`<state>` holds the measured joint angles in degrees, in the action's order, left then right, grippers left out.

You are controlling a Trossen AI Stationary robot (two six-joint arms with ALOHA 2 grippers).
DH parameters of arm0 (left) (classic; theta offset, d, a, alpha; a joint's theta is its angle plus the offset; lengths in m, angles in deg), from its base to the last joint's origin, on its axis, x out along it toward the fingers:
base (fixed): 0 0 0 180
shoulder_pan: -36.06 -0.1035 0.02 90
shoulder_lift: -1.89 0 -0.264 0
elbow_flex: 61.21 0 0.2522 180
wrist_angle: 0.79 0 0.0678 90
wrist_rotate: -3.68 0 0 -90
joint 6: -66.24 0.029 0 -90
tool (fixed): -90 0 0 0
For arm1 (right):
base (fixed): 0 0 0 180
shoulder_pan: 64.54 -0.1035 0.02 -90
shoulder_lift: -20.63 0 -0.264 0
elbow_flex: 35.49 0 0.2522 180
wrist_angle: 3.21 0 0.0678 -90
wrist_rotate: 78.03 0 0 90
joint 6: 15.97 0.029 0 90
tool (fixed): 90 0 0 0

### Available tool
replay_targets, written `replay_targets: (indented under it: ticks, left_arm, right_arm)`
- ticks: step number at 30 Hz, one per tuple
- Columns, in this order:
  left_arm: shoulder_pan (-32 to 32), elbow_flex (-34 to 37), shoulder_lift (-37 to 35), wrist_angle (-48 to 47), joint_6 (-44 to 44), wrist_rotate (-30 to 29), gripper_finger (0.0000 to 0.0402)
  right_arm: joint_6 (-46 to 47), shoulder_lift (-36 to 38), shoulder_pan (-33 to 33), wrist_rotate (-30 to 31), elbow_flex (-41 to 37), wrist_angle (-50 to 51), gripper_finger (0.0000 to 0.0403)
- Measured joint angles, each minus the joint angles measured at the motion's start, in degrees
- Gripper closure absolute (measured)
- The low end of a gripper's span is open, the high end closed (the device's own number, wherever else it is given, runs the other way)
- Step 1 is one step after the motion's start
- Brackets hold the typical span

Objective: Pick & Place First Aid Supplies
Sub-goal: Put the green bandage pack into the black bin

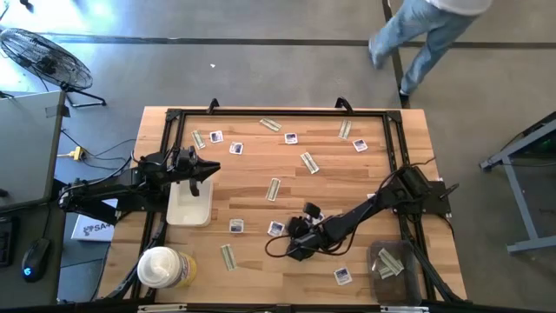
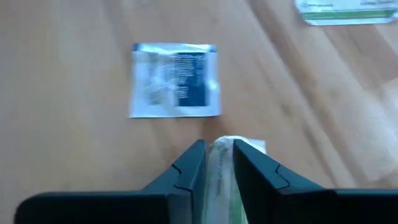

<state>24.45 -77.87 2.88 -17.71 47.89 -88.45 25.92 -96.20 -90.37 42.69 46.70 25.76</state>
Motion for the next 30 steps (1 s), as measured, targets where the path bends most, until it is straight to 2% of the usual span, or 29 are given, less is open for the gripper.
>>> replay_targets:
  ticks: [8, 14, 19, 24, 30]
  left_arm:
    - [0.0, 0.0, -0.02, 0.0, 0.02, 0.0, 0.0341]
    - [0.0, -0.02, -0.02, 0.0, 0.02, 0.0, 0.0341]
    - [0.01, -0.01, 0.0, 0.0, 0.02, 0.0, 0.0341]
    - [0.0, -0.02, 0.0, 0.0, 0.0, 0.0, 0.0341]
    - [0.02, 0.0, 0.0, 0.0, 0.0, 0.0, 0.0341]
  right_arm:
    - [-0.05, -2.06, 0.96, -1.67, 0.31, -0.43, 0.0396]
    - [0.12, 0.04, 0.96, -1.64, 0.07, 0.47, 0.0399]
    - [1.49, 4.56, 0.79, -1.85, -0.03, 1.48, 0.0401]
    - [9.18, 10.87, -0.07, -3.51, -0.02, 6.02, 0.0402]
    - [27.73, 20.9, -2.59, -7.8, 0.0, 17.98, 0.0402]
